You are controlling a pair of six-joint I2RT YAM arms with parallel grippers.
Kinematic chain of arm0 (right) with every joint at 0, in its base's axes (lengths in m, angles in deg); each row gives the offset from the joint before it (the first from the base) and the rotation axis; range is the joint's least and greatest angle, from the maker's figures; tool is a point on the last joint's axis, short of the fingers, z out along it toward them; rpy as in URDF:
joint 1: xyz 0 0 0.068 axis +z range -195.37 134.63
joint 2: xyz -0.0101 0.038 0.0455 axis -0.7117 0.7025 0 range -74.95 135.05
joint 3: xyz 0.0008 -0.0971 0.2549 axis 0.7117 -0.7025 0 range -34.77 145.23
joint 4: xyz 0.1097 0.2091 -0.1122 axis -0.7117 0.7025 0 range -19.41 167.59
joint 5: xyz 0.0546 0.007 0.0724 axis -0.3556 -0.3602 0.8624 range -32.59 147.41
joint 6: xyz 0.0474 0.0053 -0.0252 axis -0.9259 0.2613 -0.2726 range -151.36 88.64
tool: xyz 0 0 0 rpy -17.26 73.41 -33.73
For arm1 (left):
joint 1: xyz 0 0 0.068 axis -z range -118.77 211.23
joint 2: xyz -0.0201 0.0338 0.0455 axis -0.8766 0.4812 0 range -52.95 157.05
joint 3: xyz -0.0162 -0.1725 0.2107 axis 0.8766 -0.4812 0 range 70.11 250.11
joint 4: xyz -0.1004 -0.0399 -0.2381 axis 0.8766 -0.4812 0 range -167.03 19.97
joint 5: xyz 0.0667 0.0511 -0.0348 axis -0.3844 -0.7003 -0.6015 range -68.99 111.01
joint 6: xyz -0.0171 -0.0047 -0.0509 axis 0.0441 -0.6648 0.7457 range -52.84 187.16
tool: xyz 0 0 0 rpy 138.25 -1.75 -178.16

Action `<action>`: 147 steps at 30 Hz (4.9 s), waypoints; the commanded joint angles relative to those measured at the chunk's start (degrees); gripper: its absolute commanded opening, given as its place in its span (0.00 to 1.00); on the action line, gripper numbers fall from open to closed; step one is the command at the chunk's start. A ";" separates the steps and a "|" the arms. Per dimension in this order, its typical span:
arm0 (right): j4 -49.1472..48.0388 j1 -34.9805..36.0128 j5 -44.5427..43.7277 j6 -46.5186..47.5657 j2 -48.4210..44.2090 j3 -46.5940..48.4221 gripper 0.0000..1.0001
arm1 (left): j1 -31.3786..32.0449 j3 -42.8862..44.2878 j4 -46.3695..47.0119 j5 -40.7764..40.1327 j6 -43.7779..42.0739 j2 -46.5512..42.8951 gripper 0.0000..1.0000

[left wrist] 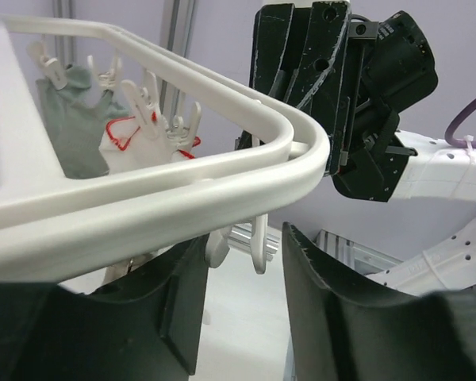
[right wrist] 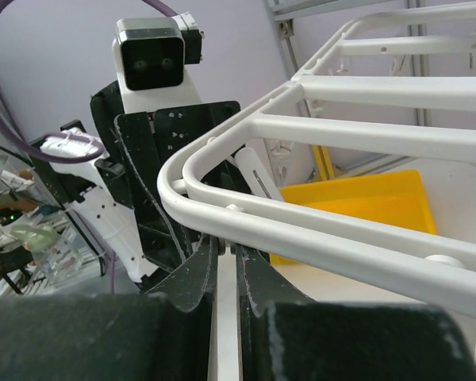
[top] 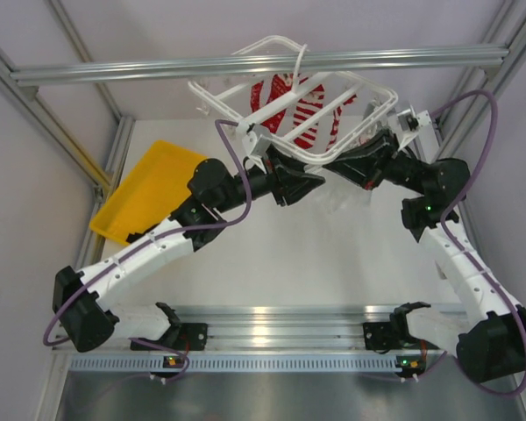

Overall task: Clip the socks to the hanger
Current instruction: Open the clamp at the hanger, then adjust the sock in the bin.

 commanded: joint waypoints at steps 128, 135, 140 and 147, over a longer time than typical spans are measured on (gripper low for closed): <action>60.02 0.94 -14.23 23.47 -0.36 18.73 0.00 | -51.60 5.65 -81.47 -18.56 -48.09 -2.22 0.69; 59.40 0.85 -13.87 24.43 -0.36 18.47 0.00 | -61.02 4.17 -79.62 -18.17 -58.39 4.62 0.65; 58.96 0.85 -13.61 24.70 -0.10 17.94 0.00 | -61.20 0.47 -76.56 -17.66 -60.59 9.55 0.63; 58.96 0.85 -13.52 25.31 0.17 17.76 0.00 | -61.11 -1.38 -69.61 -18.62 -58.66 17.28 0.64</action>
